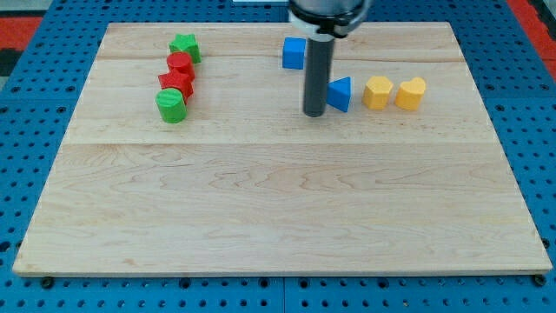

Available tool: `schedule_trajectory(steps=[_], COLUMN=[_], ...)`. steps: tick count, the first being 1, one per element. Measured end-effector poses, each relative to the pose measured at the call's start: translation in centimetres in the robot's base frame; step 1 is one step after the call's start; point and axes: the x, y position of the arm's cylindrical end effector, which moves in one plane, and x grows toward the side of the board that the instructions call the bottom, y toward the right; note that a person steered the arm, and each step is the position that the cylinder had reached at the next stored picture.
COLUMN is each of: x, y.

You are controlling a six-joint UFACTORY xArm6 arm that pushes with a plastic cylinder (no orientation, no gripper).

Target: Keep the blue cube parallel left to the blue triangle

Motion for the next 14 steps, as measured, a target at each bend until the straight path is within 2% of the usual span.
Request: schedule_trajectory(steps=[1, 3, 5, 7, 8, 11, 14], x=[-1.4, -5.1, -7.7, -12.9, -14.1, -14.2, -12.5], y=[-2.3, -2.0, 3.7, 3.5, 1.6, -4.7, -4.0])
